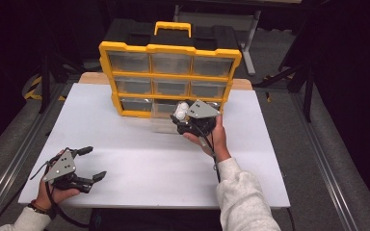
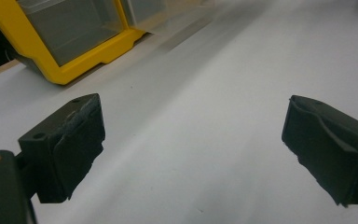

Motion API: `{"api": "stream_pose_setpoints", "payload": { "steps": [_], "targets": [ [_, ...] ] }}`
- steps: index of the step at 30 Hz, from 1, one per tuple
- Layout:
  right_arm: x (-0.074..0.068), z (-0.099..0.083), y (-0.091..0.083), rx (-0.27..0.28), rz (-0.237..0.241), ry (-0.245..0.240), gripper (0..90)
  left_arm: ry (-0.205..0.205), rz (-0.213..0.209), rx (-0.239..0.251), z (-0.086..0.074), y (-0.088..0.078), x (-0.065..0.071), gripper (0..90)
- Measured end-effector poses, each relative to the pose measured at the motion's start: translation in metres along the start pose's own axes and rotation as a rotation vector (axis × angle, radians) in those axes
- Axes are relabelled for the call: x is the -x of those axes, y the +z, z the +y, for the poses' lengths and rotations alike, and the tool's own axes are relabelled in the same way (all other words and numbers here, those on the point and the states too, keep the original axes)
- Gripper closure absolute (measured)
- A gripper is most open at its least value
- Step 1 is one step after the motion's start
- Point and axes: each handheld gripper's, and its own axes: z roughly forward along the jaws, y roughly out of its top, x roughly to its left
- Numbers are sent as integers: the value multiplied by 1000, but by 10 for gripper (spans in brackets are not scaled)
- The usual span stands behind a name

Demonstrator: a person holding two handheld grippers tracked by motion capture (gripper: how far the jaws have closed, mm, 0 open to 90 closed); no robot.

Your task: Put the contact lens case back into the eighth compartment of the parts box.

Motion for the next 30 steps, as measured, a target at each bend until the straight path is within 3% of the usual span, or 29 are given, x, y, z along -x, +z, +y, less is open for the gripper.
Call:
{"api": "stream_pose_setpoints", "payload": {
  "steps": [11, 17, 30],
  "targets": [
    [6, 0, 14, 7, -34, 50, 286, 0, -3, 0, 0, 0, 0, 73],
    [6, -2, 25, -14, -54, 37, 286, 2, -3, -1, 0, 0, 0, 75],
    [8, -8, 36, -26, -78, 67, 285, -1, -5, 0, -1, -1, 0, 77]
  ]
}}
